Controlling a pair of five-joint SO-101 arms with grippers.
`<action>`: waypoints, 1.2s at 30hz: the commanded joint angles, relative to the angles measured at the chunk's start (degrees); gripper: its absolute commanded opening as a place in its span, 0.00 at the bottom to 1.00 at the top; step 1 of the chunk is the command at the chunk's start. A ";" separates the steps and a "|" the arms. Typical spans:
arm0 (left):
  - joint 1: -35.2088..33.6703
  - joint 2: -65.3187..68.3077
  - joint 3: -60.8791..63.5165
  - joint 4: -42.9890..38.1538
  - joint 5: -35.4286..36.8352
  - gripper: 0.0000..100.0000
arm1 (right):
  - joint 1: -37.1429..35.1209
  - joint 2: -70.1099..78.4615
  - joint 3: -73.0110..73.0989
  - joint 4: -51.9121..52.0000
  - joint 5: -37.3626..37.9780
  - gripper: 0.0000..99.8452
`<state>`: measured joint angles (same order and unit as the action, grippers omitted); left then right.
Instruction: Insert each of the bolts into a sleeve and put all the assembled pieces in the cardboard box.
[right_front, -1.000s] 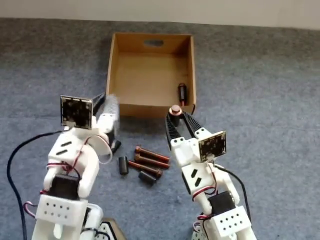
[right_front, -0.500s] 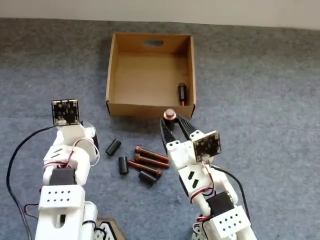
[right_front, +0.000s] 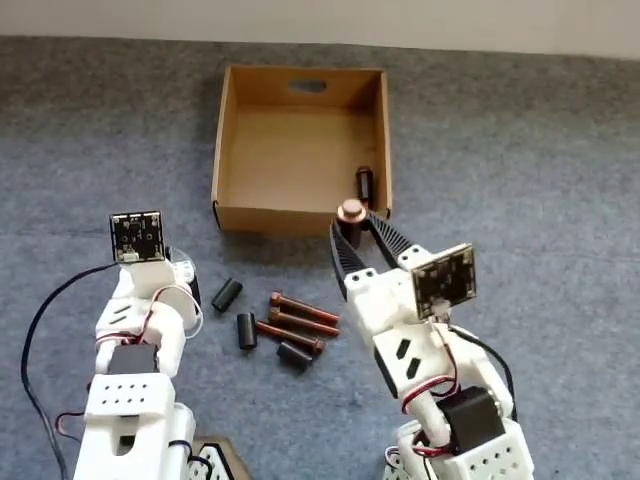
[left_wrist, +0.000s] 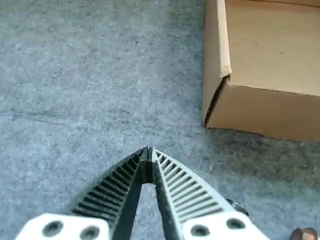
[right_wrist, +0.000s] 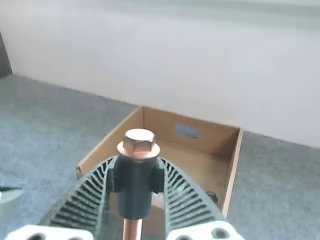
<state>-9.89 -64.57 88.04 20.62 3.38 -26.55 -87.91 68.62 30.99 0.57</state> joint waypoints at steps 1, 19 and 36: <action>-0.31 0.04 -0.13 -1.05 -0.53 0.02 | -0.13 7.78 -10.15 -1.19 -0.44 0.01; -0.13 0.04 -0.04 -0.97 -0.53 0.02 | 8.48 76.79 -49.19 -15.52 -0.53 0.01; -0.13 0.04 -0.04 -0.97 -0.53 0.02 | 9.98 103.87 -72.92 0.66 -0.62 0.01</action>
<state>-9.89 -64.57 88.40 20.62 3.38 -17.23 15.47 3.74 26.42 0.57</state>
